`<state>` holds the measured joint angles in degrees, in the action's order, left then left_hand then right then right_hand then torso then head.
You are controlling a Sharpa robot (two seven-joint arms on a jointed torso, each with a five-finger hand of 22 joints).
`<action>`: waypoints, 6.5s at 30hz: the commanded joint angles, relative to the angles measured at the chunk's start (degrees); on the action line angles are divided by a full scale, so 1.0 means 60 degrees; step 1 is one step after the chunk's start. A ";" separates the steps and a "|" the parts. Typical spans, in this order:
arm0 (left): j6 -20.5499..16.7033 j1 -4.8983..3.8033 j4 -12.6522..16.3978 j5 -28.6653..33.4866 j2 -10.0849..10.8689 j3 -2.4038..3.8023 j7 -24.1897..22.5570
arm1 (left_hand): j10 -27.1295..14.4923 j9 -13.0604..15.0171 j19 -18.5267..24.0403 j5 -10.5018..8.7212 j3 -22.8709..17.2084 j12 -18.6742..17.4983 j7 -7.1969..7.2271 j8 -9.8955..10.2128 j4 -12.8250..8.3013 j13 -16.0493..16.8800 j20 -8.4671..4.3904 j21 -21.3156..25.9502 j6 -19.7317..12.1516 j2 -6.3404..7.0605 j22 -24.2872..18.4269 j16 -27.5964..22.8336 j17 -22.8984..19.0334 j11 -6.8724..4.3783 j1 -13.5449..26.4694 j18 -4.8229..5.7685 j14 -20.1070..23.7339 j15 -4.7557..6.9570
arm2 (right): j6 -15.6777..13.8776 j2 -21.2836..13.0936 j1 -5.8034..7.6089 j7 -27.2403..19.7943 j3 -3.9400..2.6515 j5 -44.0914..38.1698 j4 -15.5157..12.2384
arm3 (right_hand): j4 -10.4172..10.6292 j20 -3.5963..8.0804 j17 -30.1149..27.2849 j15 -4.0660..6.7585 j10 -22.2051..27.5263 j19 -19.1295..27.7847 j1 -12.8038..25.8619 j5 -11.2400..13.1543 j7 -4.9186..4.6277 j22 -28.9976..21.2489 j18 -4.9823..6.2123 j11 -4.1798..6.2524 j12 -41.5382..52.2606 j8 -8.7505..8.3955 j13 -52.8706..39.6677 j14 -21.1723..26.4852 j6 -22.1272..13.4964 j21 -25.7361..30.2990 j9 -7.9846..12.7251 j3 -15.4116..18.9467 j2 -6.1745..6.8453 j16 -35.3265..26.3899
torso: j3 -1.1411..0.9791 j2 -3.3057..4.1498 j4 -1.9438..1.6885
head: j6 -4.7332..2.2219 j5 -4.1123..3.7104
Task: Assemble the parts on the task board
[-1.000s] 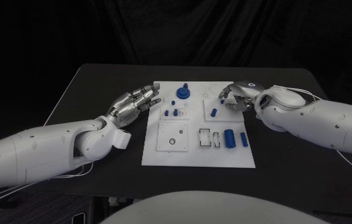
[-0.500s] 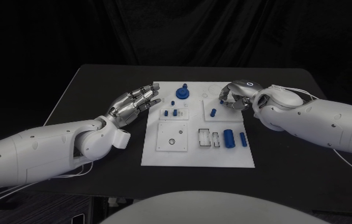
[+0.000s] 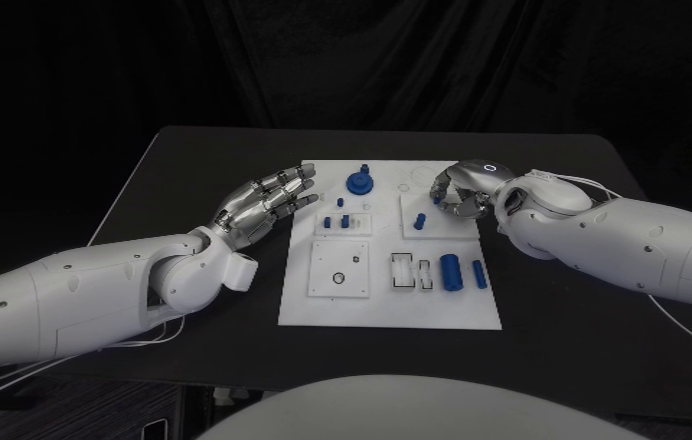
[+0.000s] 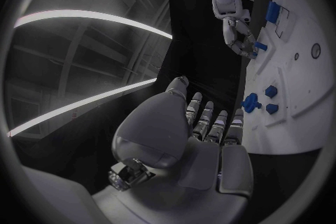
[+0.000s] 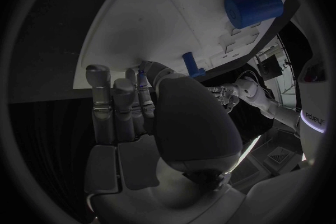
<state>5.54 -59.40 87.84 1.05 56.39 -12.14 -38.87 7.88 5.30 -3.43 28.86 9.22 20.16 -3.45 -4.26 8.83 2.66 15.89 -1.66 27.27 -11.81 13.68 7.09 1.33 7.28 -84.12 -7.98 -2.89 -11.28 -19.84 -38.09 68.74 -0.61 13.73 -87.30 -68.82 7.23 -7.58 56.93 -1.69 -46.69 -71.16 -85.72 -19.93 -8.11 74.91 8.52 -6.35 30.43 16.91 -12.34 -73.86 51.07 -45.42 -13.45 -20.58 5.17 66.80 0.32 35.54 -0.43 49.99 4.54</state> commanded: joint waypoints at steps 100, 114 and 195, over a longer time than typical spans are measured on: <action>0.0401 0.0202 -0.0218 -0.0016 -0.0161 0.0007 -0.1508 | -0.0069 -0.0021 -0.0186 0.0064 -0.0241 -0.0134 -0.0238 0.0039 -0.0255 -0.0017 0.0151 -0.0136 -0.0009 -0.0198 0.0183 0.0130 0.0026 0.0063 0.0155 -0.0015 -0.0065 -0.0288 | 0.0087 0.0906 -0.0555 0.0872 -0.0048 -0.1681 -0.3038 | -0.0316 0.0327 0.0269 0.0329 -0.1994 -0.0697 -0.0092 0.0026 0.0142 0.0890 -0.0199 0.0383 -0.1210 0.0244 0.0555 -0.0658 0.1014 -0.0655 -0.1199 0.0269 -0.0106 0.0228 | -0.0045 0.0009 0.0024 | 0.0001 0.0603; 0.0439 0.0226 -0.0260 -0.0016 -0.0187 0.0007 -0.1455 | -0.0086 -0.0027 -0.0203 0.0056 -0.0258 -0.0156 -0.0246 0.0047 -0.0262 -0.0020 0.0153 -0.0142 -0.0036 -0.0208 0.0199 0.0129 0.0026 0.0067 0.0170 -0.0003 -0.0063 -0.0302 | 0.0184 0.0959 -0.0571 0.0942 -0.0049 -0.1682 -0.3011 | -0.0309 0.0324 0.0269 0.0325 -0.2007 -0.0690 -0.0078 0.0027 0.0140 0.0886 -0.0197 0.0381 -0.1219 0.0238 0.0556 -0.0652 0.1019 -0.0638 -0.1205 0.0271 -0.0111 0.0228 | -0.0038 -0.0014 0.0027 | 0.0001 0.0671; 0.0585 0.0304 -0.0515 -0.0016 -0.0316 0.0007 -0.1114 | -0.0203 -0.0053 -0.0249 0.0009 -0.0363 -0.0286 -0.0327 0.0080 -0.0296 -0.0036 0.0156 -0.0148 -0.0135 -0.0258 0.0174 0.0100 0.0020 0.0039 0.0276 0.0091 -0.0036 -0.0384 | 0.0335 0.0952 -0.0689 0.0997 -0.0047 -0.1681 -0.2956 | -0.0112 0.0291 0.0223 0.0294 -0.2068 -0.0653 0.0181 0.0051 0.0159 0.0853 -0.0180 0.0355 -0.1494 0.0060 0.0619 -0.0602 0.0918 -0.0507 -0.1324 0.0226 -0.0381 0.0202 | -0.0042 -0.0013 0.0032 | 0.0001 0.0834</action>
<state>8.19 -57.67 84.69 0.96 54.63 -12.15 -38.93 6.87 5.05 -4.45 29.07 7.48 18.79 -5.13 -4.04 7.11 2.50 16.90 -2.32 26.41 -13.46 14.79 7.74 1.40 7.51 -82.91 -7.98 -3.09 -13.11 -17.63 -32.25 64.82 4.44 13.41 -96.96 -86.49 6.35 -5.75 58.21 0.25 -58.76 -75.25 -84.55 -19.41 -7.42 74.90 7.58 -4.09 21.67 17.33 -8.68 -77.64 56.69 -48.80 -21.21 -19.16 3.61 68.12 0.07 35.47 -0.28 49.99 9.48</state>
